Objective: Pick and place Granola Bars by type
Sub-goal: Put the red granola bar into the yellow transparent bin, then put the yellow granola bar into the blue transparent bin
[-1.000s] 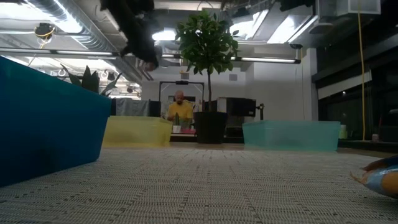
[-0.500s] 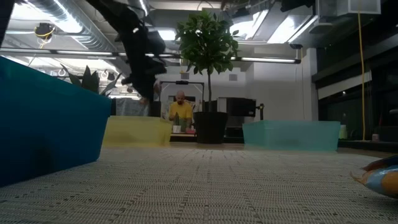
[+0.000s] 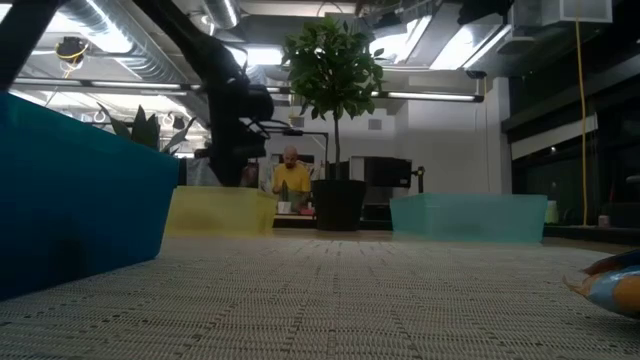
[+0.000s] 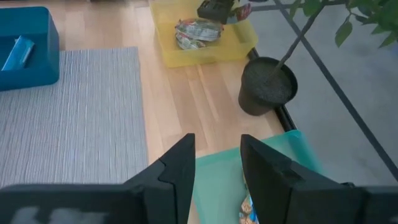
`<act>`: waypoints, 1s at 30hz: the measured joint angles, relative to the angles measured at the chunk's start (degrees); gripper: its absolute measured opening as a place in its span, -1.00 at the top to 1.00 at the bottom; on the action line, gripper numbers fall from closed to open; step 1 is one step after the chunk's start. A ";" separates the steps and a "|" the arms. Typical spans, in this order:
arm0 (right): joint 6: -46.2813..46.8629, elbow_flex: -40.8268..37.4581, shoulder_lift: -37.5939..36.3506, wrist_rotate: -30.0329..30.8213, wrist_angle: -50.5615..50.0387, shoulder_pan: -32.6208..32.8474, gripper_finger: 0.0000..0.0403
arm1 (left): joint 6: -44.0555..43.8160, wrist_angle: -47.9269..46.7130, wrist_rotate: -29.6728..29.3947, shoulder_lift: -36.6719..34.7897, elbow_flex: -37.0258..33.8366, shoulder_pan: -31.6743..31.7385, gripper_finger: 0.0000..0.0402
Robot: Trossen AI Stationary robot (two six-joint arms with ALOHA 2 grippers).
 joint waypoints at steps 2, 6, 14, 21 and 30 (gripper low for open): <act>0.00 0.00 0.00 0.00 -0.15 0.00 0.35 | 0.41 -0.03 -0.62 0.70 0.00 0.03 0.90; -0.02 0.00 0.00 0.00 -0.13 0.00 0.35 | 0.42 -0.09 -1.80 1.79 0.00 0.03 0.89; -0.26 0.00 0.00 0.00 -0.13 0.01 0.35 | 0.43 -0.93 -4.54 2.00 0.00 0.03 0.69; -0.48 0.00 0.00 0.00 -0.13 0.00 0.35 | 0.40 -1.90 -4.40 1.97 0.00 -0.22 0.52; -0.47 0.00 0.00 -0.30 -3.16 0.09 0.35 | 0.39 -2.63 -1.21 -4.74 0.00 -2.04 0.44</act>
